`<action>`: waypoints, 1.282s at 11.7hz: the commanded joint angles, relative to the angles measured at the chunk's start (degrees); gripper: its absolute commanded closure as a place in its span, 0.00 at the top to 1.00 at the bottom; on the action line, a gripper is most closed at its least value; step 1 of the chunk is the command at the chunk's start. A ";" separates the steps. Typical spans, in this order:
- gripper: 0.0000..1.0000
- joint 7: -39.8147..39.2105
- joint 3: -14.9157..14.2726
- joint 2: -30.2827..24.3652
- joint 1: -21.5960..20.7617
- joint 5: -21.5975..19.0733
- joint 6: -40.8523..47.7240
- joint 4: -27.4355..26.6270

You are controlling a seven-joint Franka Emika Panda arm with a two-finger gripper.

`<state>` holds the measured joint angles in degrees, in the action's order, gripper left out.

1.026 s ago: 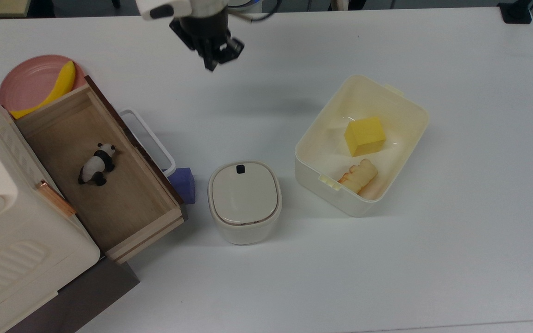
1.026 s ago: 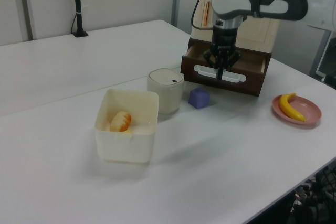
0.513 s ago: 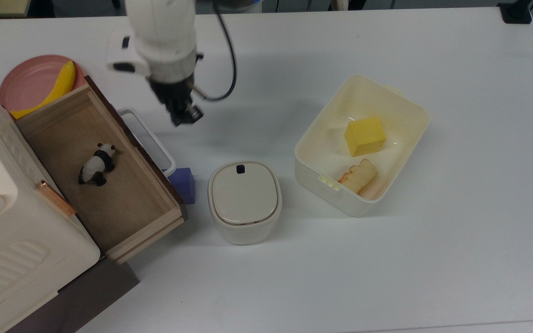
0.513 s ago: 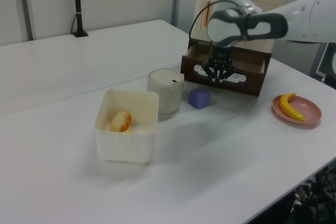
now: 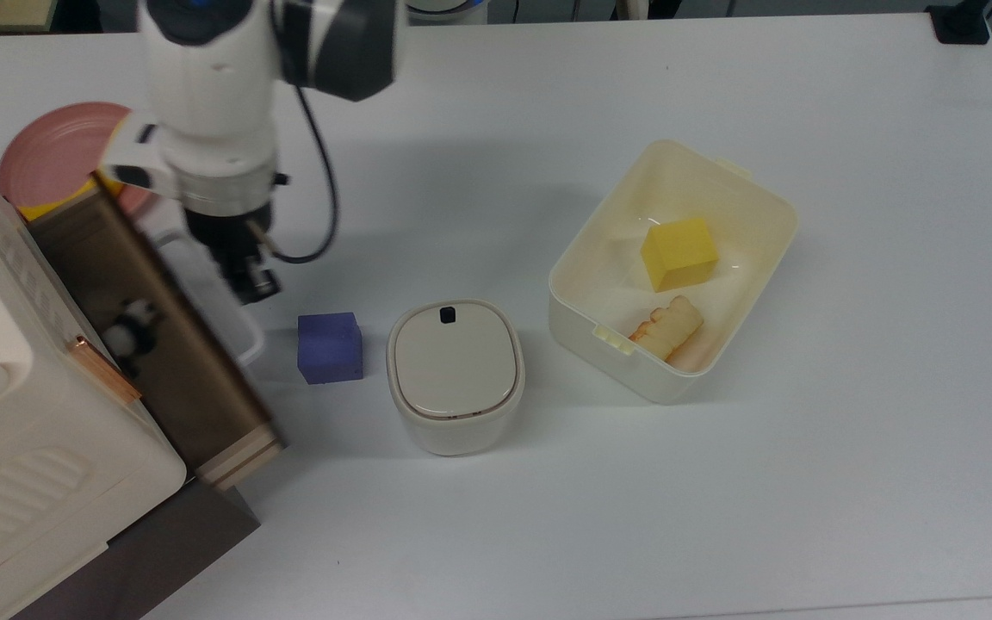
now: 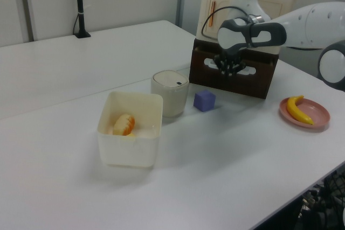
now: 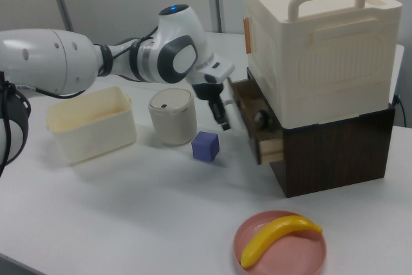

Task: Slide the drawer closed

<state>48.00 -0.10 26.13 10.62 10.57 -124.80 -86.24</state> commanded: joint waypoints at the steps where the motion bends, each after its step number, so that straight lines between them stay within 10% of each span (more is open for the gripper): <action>1: 0.09 0.95 -2.54 2.87 0.81 2.43 -5.09 5.20; 9: 0.14 -5.79 -2.63 0.43 -1.73 2.52 -3.46 3.29; 15: 0.79 -38.32 1.33 -17.67 -7.01 -8.89 22.82 -3.58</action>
<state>19.37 1.64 18.93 5.38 5.52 -108.09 -83.21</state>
